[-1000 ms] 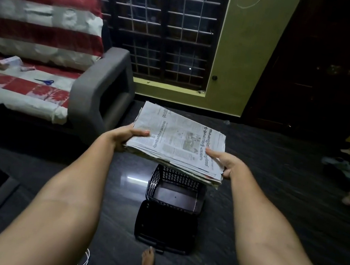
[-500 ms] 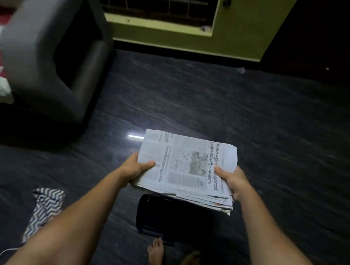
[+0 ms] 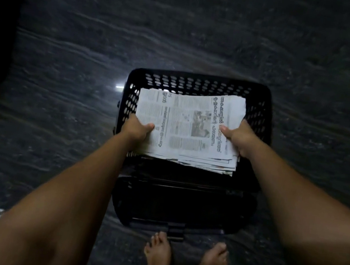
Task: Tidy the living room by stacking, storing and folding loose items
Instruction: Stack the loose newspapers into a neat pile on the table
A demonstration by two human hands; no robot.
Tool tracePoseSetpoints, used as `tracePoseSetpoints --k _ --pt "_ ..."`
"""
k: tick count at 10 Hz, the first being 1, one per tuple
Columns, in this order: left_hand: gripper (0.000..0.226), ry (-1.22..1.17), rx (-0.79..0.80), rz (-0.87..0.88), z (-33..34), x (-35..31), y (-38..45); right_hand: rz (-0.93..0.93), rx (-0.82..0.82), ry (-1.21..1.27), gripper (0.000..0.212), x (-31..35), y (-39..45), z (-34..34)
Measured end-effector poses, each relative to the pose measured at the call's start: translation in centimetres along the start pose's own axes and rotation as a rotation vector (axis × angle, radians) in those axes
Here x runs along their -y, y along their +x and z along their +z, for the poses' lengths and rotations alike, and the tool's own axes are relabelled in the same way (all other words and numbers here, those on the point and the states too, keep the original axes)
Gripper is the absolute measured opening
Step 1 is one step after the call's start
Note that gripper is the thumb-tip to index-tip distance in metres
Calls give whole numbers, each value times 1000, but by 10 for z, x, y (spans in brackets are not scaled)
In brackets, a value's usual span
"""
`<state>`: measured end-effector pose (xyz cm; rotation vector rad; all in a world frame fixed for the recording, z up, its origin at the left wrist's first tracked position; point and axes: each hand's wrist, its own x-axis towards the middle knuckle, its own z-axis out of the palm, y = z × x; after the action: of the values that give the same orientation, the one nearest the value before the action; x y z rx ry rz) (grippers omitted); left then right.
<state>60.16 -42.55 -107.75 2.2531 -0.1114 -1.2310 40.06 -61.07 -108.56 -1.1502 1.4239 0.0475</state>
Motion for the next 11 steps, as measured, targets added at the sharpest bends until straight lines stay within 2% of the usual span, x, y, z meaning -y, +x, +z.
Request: tracePoseSetpoints --k 2,3,5,6,7,8,9,10,11 --pt "52 76 13 -132 42 40 56 62 -26 -109 51 -45 65 27" --pt "52 234 21 -141 51 46 70 79 -6 -169 55 -56 82 33" --pt "64 370 -7 -166 60 59 87 100 9 -177 64 -86 127 30" --pt "58 505 -81 -117 66 57 84 149 7 -285 88 -81 113 35" --pt "78 820 -263 28 80 48 62 209 -39 -490 108 -74 93 35" --pt "95 1026 -172 140 89 46 58 227 -39 -532 75 -75 90 35" --pt "106 1098 202 20 87 49 67 229 -24 -519 41 -73 83 35" --pt "109 1210 382 -74 81 55 71 193 -48 -513 35 -76 82 44" --pt "118 1137 393 -109 70 59 72 186 16 -550 12 -71 77 54"
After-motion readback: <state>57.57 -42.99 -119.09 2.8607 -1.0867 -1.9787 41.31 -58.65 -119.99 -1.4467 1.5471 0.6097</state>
